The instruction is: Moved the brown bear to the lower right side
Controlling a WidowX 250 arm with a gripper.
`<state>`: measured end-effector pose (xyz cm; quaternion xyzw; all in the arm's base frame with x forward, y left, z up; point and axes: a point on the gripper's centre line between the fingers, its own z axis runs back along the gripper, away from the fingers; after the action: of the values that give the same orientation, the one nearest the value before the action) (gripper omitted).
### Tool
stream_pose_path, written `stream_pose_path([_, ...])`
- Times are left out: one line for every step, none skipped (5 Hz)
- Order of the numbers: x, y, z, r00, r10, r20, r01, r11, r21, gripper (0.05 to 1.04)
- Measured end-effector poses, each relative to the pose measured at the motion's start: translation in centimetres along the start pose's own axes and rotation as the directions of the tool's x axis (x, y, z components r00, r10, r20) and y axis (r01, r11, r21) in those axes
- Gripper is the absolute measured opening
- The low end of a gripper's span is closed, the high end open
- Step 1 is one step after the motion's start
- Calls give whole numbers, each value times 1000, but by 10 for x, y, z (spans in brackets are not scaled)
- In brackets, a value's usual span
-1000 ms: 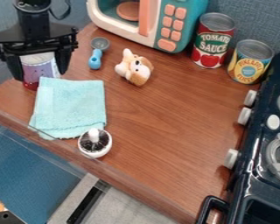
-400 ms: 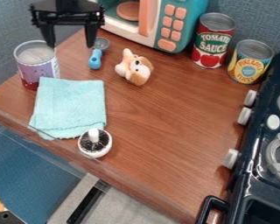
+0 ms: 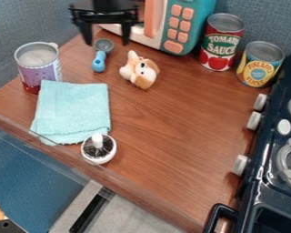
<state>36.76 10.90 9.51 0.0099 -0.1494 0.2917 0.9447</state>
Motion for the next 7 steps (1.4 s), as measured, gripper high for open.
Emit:
stream_pose_path([-2, -24, -21, 997, -61, -56, 60, 998, -25, 999])
stream_pose_path([-7, -47, -35, 990, -118, -83, 115, 993, -39, 999])
stream_pose_path([-11, -56, -50, 983, -145, -114, 141, 989, -46, 999])
stream_pose_path([-10, -58, -57, 983, -146, -115, 142, 989, -45, 943])
stream_pose_path([-10, -60, -59, 989, -113, -95, 111, 993, -26, 715])
stream_pose_path([-15, -57, -62, 991, -93, -99, 92, 996, -16, 569])
stream_pose_path([-16, -56, -61, 993, -71, -91, 71, 997, -9, 502])
